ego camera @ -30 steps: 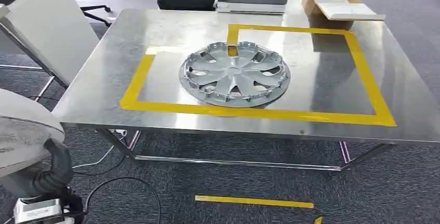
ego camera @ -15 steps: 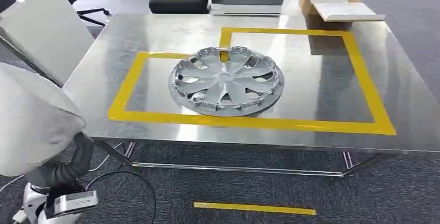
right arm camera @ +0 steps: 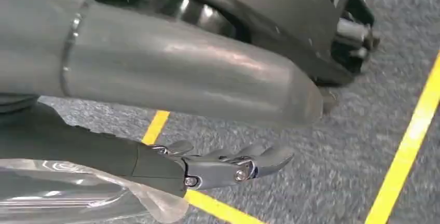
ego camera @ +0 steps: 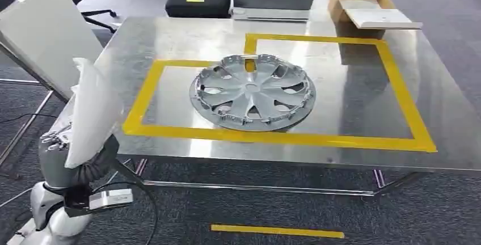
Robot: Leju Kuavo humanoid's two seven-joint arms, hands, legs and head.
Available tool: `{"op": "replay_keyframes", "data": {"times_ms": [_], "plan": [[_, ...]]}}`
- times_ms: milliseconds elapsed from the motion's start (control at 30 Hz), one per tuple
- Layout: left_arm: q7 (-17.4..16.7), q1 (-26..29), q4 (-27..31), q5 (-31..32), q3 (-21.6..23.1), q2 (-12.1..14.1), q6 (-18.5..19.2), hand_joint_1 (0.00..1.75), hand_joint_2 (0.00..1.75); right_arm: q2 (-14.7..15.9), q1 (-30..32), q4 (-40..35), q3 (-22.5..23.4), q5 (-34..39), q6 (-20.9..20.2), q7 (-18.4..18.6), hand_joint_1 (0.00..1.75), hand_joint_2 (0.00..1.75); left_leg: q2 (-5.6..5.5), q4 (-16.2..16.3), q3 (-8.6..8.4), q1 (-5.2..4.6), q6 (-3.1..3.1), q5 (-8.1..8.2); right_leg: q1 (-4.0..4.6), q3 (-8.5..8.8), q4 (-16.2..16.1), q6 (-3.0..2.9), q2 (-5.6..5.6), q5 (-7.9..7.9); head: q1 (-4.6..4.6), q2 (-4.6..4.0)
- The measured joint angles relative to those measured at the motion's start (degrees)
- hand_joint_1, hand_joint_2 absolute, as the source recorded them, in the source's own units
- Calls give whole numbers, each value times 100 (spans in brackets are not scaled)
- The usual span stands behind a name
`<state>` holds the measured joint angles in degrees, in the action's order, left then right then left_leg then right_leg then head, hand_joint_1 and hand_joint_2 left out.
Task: Take the parts from the cabinet and place them on the table.
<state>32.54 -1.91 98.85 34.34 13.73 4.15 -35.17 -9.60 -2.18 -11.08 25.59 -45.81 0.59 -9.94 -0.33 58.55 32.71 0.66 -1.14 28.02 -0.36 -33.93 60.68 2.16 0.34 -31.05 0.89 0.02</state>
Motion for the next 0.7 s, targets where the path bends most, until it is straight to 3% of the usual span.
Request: {"op": "replay_keyframes", "data": {"times_ms": [33,100,133,167,200,267,333,433,467,533,600,633,667,700], "plan": [[-52,-135,-162,142,0,22,15,175,175,0,-10,0,-24,-33,-33,20,0,0,0,1,9,3,-22,-9,-9,-166,353,9,0,-185,-48,0],[-157,-393,-525,385,2,112,105,175,175,0,-40,0,-57,-94,-83,31,0,0,6,4,13,-4,-28,-13,-19,-628,1259,34,-1,-511,-52,0],[-222,-536,-778,463,2,188,209,175,175,0,-55,0,-72,-131,-133,46,0,0,10,5,10,-4,-28,-13,-18,-795,1535,42,-1,-532,-57,0],[-245,-688,-1043,502,2,270,299,175,175,0,-68,0,-105,-159,-162,59,0,0,9,5,3,-4,-27,-12,-19,-820,1498,41,-2,-398,-52,0],[-245,-827,-1246,507,0,326,343,175,175,0,-85,-2,-129,-179,-175,68,0,0,7,6,-5,-4,-25,-10,-19,-710,1198,33,-2,-154,-59,0],[-225,-1017,-1554,498,-18,420,380,175,175,2,-120,-13,-155,-194,-188,79,0,0,6,7,-34,-1,2,8,-22,-270,197,1,-7,373,-57,0],[-199,-1162,-1762,498,-22,496,389,175,175,4,-150,-15,-188,-197,-201,85,0,0,3,54,17,-47,63,25,-10,-60,-208,-29,-4,333,-61,0],[-179,-1214,-1942,502,-20,548,404,175,175,4,-153,-15,-194,-207,-203,98,0,0,6,3,14,-29,152,-14,15,-95,-165,-113,17,351,-57,0],[-203,-1234,-1965,504,-20,570,448,175,175,2,-153,-15,-199,-221,-214,98,0,0,6,19,19,-21,190,33,-24,-64,-216,-164,10,377,-59,0],[-264,-1388,-2100,340,-37,642,707,175,175,4,-177,-17,-227,-264,-238,98,0,0,10,449,193,-10,241,304,-26,-55,-221,-226,6,377,-22,0],[-277,-1608,-2488,133,-126,731,974,175,175,4,-203,-17,-275,-310,-275,98,0,0,11,1403,645,-4,276,703,-15,-59,-221,-252,-2,371,-33,0],[-271,-1705,-2686,117,-186,780,1049,175,175,4,-207,-17,-291,-319,-284,98,0,0,11,1700,792,-4,282,767,-10,-60,-220,-256,-1,374,-26,0],[-242,-1815,-2881,115,-241,831,1106,175,175,7,-209,-17,-302,-328,-302,107,0,0,10,1735,818,-5,275,702,-5,-56,-220,-258,2,375,-30,0],[-208,-1959,-3113,117,-286,874,1165,175,175,7,-211,-17,-317,-330,-319,116,0,0,10,1537,741,-5,260,513,3,-55,-219,-258,3,375,-28,0]]}}
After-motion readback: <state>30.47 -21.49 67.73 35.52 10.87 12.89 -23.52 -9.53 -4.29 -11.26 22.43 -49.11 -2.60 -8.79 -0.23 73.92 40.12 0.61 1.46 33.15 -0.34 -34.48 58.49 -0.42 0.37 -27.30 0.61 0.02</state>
